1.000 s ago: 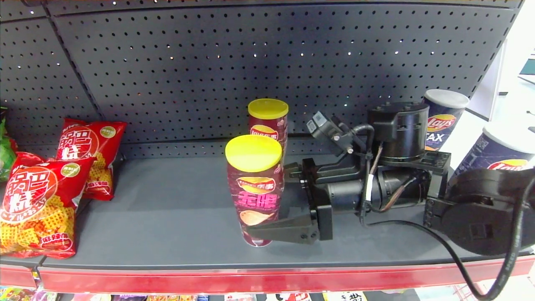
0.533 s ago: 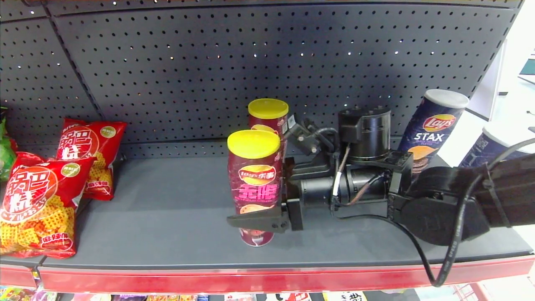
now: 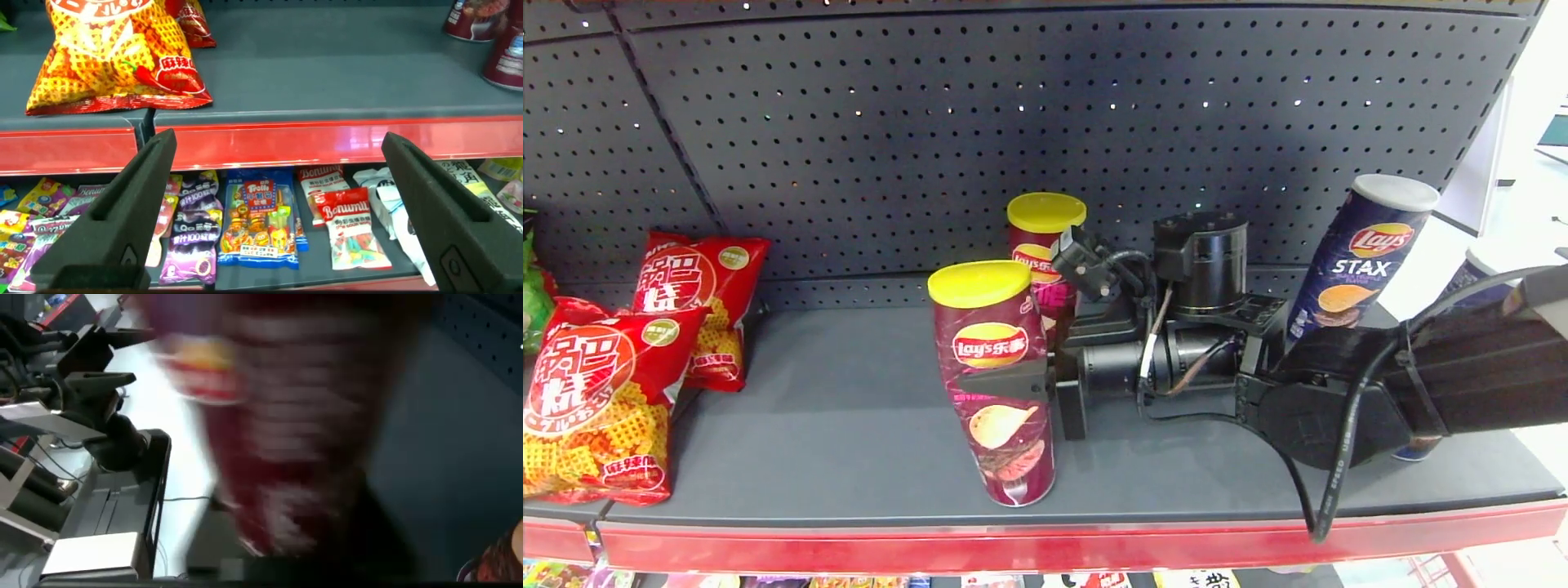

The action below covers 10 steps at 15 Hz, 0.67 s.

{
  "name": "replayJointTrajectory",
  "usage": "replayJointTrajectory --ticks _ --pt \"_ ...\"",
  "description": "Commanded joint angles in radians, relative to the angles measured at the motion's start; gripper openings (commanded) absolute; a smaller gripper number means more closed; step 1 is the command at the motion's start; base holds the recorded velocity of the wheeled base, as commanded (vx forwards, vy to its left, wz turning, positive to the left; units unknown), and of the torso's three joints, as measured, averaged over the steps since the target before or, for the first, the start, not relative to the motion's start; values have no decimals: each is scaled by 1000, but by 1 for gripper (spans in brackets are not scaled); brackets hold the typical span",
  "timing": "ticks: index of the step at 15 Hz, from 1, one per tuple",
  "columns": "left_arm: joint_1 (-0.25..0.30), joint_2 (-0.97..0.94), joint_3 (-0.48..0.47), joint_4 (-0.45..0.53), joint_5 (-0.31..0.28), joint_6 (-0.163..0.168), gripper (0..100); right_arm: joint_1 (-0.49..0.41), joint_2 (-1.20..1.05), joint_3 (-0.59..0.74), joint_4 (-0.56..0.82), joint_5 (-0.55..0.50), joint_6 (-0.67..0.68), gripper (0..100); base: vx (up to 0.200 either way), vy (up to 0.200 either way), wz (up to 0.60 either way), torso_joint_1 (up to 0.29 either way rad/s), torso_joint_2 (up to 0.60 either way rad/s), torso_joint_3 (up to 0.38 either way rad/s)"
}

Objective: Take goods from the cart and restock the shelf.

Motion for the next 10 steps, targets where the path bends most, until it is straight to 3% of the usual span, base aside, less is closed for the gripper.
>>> replayJointTrajectory --ticks 1,10 --pt "0 1 0 0 0 0 100 -4 -11 2 0 3 -1 0 0 0 0 0 0 0" --pt "0 1 0 0 0 0 100 -100 -86 108 -56 45 -5 0 0 0 0 0 0 0"
